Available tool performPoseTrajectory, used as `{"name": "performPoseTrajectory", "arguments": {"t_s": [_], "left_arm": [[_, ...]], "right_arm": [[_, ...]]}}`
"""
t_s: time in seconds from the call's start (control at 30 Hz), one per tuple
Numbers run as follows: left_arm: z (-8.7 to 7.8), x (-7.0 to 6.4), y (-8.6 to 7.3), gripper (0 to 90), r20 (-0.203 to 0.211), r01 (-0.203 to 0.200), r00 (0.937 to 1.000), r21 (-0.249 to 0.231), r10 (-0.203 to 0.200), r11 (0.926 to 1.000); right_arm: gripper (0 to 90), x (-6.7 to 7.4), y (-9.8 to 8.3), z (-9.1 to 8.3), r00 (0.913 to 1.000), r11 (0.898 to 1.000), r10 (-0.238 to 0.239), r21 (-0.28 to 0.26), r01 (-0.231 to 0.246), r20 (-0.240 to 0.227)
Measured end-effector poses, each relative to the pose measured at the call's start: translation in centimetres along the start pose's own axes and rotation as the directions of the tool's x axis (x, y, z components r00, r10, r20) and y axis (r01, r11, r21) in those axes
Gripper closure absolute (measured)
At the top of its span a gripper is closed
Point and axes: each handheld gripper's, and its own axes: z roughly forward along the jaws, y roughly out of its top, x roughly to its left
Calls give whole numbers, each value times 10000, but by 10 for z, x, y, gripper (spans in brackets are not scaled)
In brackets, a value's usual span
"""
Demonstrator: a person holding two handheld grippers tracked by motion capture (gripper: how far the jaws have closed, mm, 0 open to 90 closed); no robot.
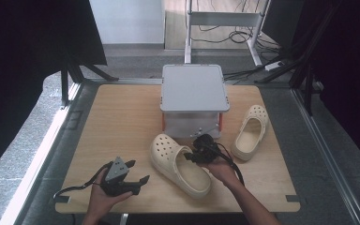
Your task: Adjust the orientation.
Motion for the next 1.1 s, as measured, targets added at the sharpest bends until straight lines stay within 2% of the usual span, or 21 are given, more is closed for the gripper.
{"name": "performPoseTrajectory", "arguments": {"t_s": [0.07, 0.13, 0.23, 0.37, 0.43, 0.7, 0.8, 0.83, 0.9, 1.1], "left_arm": [[1, 0, 0, 238, 19, -1, 10000, 0, 1, 10000], [2, 1, 1, 239, 53, -22, 10000, 12, 22, 10000], [3, 1, 1, 239, 72, -48, 10000, 25, 48, 10000], [5, 3, 2, 239, 79, -70, 9999, 45, 70, 10000], [5, 3, 1, 239, 87, -62, 9999, 41, 62, 10000], [6, 3, 1, 239, 97, -66, 9999, 60, 65, 10000], [6, 3, 0, 239, 97, -62, 9999, 50, 61, 10000], [5, 4, 0, 239, 101, -35, 9999, 52, 35, 10000], [5, 6, -1, 239, 115, 14, 9999, 35, -15, 10000], [7, 6, -2, 239, 92, -62, 9999, 136, 61, 9999]], "right_arm": [[781, -2, -4, -2, 9999, 9999, 115, -50, -115, 66], [781, -7, -14, -6, 9982, 9983, 566, -162, -563, 193], [781, -9, -18, -5, 9967, 9970, 766, -156, -762, 273], [781, -11, -25, 4, 9947, 9965, 815, 131, -825, 632], [780, -13, -27, 3, 9937, 9954, 951, 83, -957, 588], [774, -14, -34, -1, 9932, 9961, 860, 126, -872, 780], [744, -14, -34, -2, 9953, 9975, 684, 139, -695, 691], [616, -14, -33, -4, 9974, 9981, 616, 74, -619, 371], [599, -14, -33, -10, 9980, 9989, 464, -22, -463, 421], [559, -21, -37, -32, 9984, 9974, 504, -525, -489, 264]]}}
